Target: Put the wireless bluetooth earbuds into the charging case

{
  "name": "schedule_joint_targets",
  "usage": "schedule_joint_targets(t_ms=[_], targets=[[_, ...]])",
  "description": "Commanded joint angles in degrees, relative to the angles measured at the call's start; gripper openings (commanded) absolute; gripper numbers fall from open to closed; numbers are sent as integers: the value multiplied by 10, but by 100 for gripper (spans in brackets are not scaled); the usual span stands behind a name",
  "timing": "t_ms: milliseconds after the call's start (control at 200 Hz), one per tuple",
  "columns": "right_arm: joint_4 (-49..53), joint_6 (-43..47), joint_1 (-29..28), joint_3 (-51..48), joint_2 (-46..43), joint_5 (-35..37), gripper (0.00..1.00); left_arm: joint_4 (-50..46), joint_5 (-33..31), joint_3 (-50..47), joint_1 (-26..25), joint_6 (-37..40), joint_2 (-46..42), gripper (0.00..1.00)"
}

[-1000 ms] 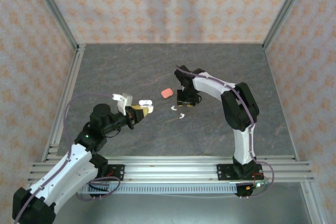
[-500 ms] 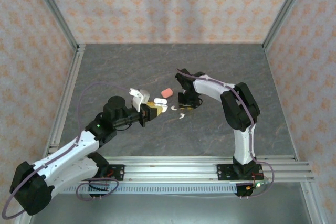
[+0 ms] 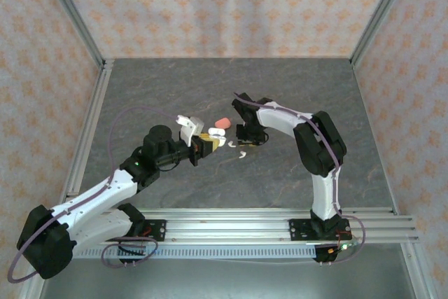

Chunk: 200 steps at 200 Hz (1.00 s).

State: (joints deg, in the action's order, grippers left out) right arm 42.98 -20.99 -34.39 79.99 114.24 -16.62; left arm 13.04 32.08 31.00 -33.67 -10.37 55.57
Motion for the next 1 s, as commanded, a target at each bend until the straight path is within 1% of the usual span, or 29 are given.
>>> schedule_joint_targets(t_ms=[0,215,440,656,786,896,996], targets=[[-31,-15,-29,0,-6,-58,29,32,-14,25,-3,14,2,0],[-77,-36,-47,-35,-34,-74,29,-18,-9,41,-3,29,-1,0],[-63,-36,-53,-36,-46,-79,29,-15,-32,5,-3,18,-32,0],[-77,-50,-54,-45,-95,-49,30,-28,-48,-4,-2,18,-57,0],[-87,-53,-54,-52,-129,-34,35,-41,-51,-5,-3,27,-60,0],[-81,-49,-50,-54,-146,-20,39,-33,-52,-9,-3,20,-60,0],[-75,-47,-36,-57,-147,-29,43,-22,-54,-10,-3,20,-59,0]])
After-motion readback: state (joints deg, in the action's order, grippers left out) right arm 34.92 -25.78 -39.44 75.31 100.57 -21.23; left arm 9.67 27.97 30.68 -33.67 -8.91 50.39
